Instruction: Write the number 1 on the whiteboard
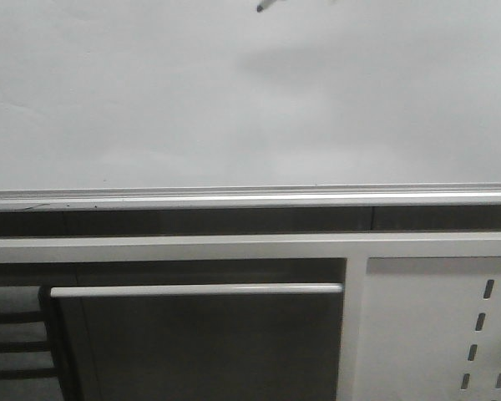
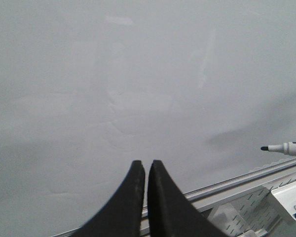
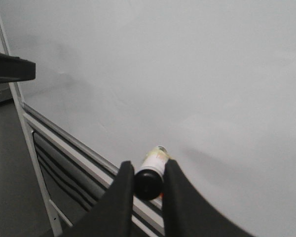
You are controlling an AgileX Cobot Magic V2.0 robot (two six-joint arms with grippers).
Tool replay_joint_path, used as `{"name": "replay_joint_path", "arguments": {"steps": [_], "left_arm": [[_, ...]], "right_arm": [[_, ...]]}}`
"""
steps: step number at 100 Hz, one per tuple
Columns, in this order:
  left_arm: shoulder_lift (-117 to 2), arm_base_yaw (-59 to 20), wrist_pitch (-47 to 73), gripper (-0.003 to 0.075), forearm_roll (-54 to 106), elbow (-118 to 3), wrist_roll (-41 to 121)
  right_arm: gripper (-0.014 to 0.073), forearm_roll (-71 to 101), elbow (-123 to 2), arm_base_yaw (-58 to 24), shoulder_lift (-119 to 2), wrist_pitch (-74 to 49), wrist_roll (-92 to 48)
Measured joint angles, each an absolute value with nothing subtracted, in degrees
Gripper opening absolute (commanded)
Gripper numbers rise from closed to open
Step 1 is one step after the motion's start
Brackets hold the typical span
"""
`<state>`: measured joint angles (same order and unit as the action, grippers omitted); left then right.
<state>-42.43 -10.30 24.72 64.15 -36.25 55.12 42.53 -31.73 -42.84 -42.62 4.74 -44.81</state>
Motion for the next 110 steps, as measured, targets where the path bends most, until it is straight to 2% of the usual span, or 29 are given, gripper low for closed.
{"name": "replay_joint_path", "arguments": {"steps": [78, 110], "left_arm": [[-42.4, -10.3, 24.5, -0.0020, 64.4, -36.3, 55.1], [-42.4, -10.3, 24.5, -0.0020, 64.4, -36.3, 55.1]], "right_arm": [[-0.0062, 42.4, -33.1, -43.8, -54.0, 17.9, -45.2], [-0.0062, 43.1, -33.2, -44.0, -61.5, 17.4, -45.2]]}}
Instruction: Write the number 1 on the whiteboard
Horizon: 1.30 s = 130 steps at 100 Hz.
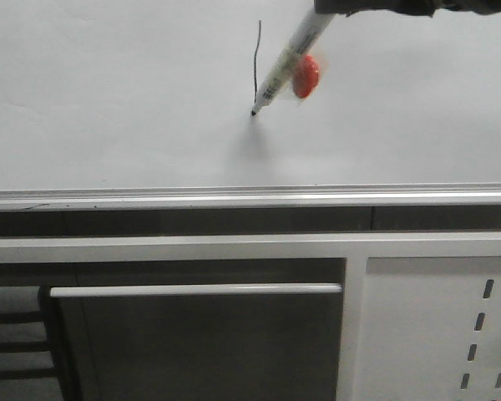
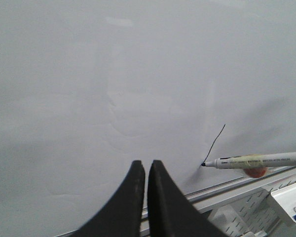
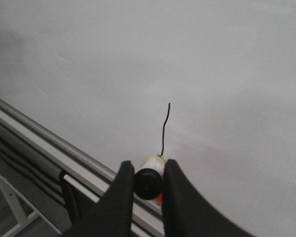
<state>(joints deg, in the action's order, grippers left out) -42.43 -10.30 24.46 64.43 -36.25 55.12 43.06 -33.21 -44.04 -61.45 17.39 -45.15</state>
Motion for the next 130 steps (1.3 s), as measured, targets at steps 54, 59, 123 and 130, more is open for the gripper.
{"name": "replay_joint_path", "arguments": {"steps": [54, 59, 123, 130], "left_arm": [[-50.0, -10.3, 45.6, 0.0004, 72.9, -36.3, 70.6], [-52.0, -10.3, 48.4, 0.0038, 73.0, -36.3, 72.2], [-64.5, -31.9, 38.1, 0.0246, 69.7, -42.2, 79.5], [-64.8, -32.2, 37.3, 0.0249, 68.9, -42.5, 79.6]], "right_arm": [[-0.0062, 43.2, -40.1, -38.6, -50.8, -17.3, -45.3], [-0.0062, 43.1, -41.9, -37.0, -50.8, -20.7, -45.3], [-0.0062, 41.7, -59.5, -31.8, -63.6, -44.0, -45.3], [-0.0064, 41.7, -59.9, -31.8, -63.7, -44.4, -45.3]]}}
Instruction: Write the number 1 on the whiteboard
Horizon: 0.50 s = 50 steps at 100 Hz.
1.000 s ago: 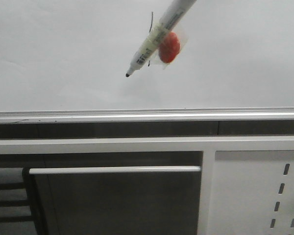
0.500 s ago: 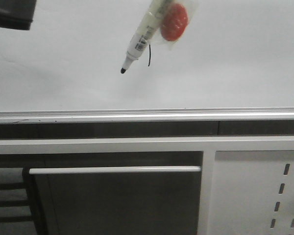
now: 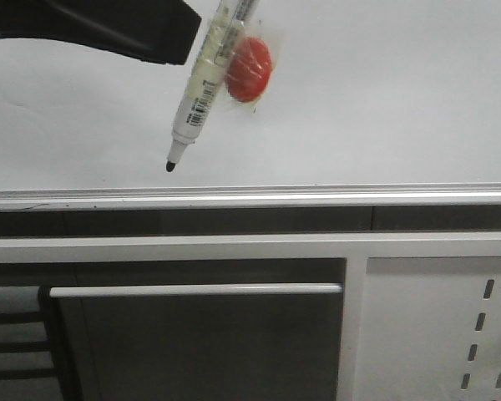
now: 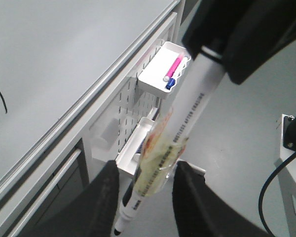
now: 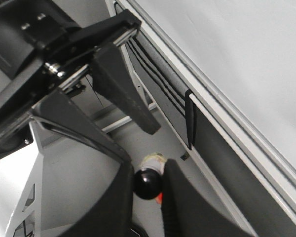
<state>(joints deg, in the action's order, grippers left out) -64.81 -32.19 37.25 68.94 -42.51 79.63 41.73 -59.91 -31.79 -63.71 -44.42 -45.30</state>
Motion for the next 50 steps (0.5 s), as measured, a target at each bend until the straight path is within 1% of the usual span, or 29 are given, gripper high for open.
{"name": "replay_joint_path", "arguments": {"steps": [13, 50], "left_arm": [[-65.8, -32.4, 36.9, 0.0286, 68.7, -42.5, 80.9], [-69.8, -32.4, 40.6, 0.0283, 67.8, -45.6, 82.3]], "right_arm": [[-0.0064, 41.7, -60.1, -31.8, -63.7, -44.8, -45.2], [-0.0064, 42.6, -60.2, -31.8, -63.7, -45.4, -45.4]]}}
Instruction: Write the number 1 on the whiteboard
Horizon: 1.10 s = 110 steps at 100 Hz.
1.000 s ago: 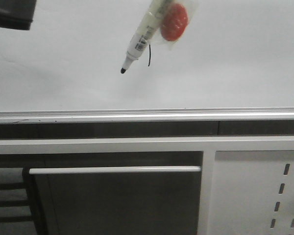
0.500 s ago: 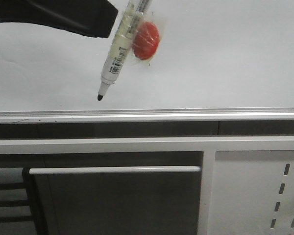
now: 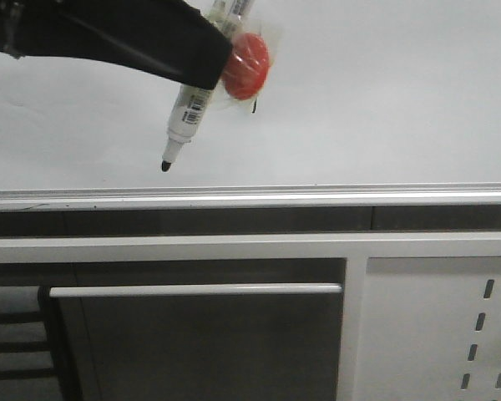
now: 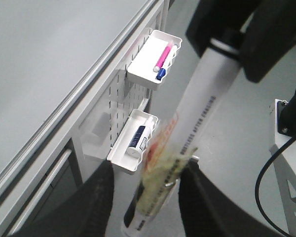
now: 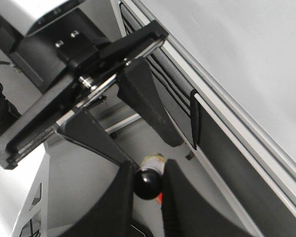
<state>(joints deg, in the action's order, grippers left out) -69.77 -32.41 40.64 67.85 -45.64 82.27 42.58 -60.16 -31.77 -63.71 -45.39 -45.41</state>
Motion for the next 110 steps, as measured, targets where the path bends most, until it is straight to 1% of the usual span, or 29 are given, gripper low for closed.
{"name": "replay_joint_path", "arguments": {"steps": [16, 25, 32, 39, 44, 46, 51, 55, 58, 70, 77, 82, 92, 101, 110], "left_arm": [[-70.0, -32.4, 41.3, 0.0278, 67.2, -46.0, 82.3], [-70.0, -32.4, 41.3, 0.0246, 67.1, -46.0, 82.4], [-70.0, -32.4, 41.4, 0.0183, 67.1, -46.0, 82.5], [-70.0, -32.4, 41.6, 0.0085, 67.1, -46.0, 82.5], [-70.0, -32.5, 42.0, -0.0006, 66.9, -46.0, 82.8], [-70.0, -32.5, 42.4, -0.0022, 66.8, -46.0, 83.1], [-70.0, -32.7, 42.9, -0.0020, 66.7, -46.0, 83.5], [-70.0, -32.7, 43.0, -0.0020, 66.6, -46.0, 83.6], [-70.0, -32.7, 43.1, -0.0020, 66.6, -46.0, 83.7], [-70.0, -32.7, 43.2, -0.0020, 66.4, -46.0, 83.8], [-70.0, -32.7, 42.7, -0.0020, 66.4, -46.0, 83.5], [-70.0, -32.7, 41.7, -0.0020, 66.4, -46.0, 82.9], [-69.9, -32.7, 37.7, -0.0020, 66.6, -46.0, 81.0], [-68.6, -32.7, 33.2, -0.0020, 67.6, -45.7, 79.8], [-66.5, -32.7, 26.2, -0.0020, 72.0, -44.4, 79.7]], "right_arm": [[-0.0064, 43.4, -60.7, -31.8, -63.7, -46.1, -45.4], [-0.0064, 43.5, -60.7, -31.7, -63.7, -46.3, -45.4], [-0.0064, 43.7, -60.7, -31.6, -63.7, -46.3, -45.4], [-0.0064, 43.7, -60.7, -31.4, -63.7, -46.3, -45.4], [-0.0062, 43.9, -60.7, -31.4, -63.7, -46.0, -45.4], [-0.0060, 44.1, -60.7, -31.4, -63.7, -45.7, -45.4], [-0.0045, 44.6, -60.7, -31.4, -63.8, -45.5, -45.4], [-0.0012, 44.6, -60.7, -31.4, -63.8, -45.5, -45.4], [0.0020, 44.7, -60.7, -31.4, -63.8, -45.5, -45.4], [0.0200, 44.8, -60.7, -31.4, -63.8, -45.8, -45.3], [0.0264, 44.7, -60.7, -31.4, -63.8, -45.8, -45.3], [0.0277, 44.4, -60.7, -31.2, -63.8, -45.5, -44.6], [0.0276, 43.0, -60.7, -29.5, -63.7, -44.5, -41.9], [0.0276, 42.0, -60.7, -26.1, -63.0, -42.9, -39.3], [0.0276, 41.6, -60.7, -22.4, -61.6, -42.1, -37.9]]}}
